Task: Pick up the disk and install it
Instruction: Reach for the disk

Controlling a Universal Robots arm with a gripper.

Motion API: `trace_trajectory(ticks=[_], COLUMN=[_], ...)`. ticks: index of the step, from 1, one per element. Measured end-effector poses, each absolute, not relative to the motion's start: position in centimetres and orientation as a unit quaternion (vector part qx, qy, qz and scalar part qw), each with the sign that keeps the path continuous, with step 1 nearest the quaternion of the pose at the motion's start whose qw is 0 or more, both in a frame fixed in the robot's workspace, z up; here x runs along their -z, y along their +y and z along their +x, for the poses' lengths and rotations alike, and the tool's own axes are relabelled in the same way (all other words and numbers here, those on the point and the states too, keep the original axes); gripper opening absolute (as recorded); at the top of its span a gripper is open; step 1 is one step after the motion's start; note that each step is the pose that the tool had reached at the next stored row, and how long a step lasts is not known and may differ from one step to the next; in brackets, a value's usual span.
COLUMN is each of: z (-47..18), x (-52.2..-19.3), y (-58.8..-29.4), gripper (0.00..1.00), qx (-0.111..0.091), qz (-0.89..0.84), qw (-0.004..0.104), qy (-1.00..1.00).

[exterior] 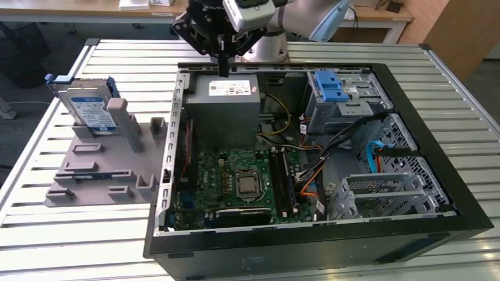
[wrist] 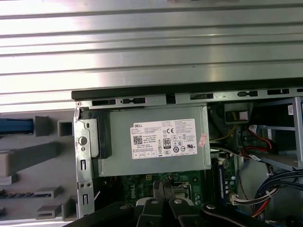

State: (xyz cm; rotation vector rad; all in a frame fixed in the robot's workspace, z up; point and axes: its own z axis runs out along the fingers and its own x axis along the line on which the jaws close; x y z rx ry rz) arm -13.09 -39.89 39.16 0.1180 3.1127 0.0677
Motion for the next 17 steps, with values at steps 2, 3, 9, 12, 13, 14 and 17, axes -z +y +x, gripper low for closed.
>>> trace_trajectory(ticks=[2, 3, 9, 12, 13, 14, 17], z=[-13.2, -13.2, -13.7, -13.9, -14.0, -14.0, -14.1], x=[-39.2, -39.2, -39.1, -39.1, -39.1, -39.1, -39.1], y=[-39.9, -39.9, -39.8, -39.8, -39.8, -39.8, -39.8], gripper=[0.11, 0.11, 0.11, 0.11, 0.11, 0.11, 0.11], qx=[-0.022, -0.022, -0.022, -0.022, -0.022, -0.022, -0.022], qz=[0.038, 0.038, 0.038, 0.038, 0.038, 0.038, 0.038], qw=[0.013, 0.013, 0.013, 0.013, 0.013, 0.013, 0.013], qy=[0.999, 0.999, 0.999, 0.999, 0.999, 0.999, 0.999])
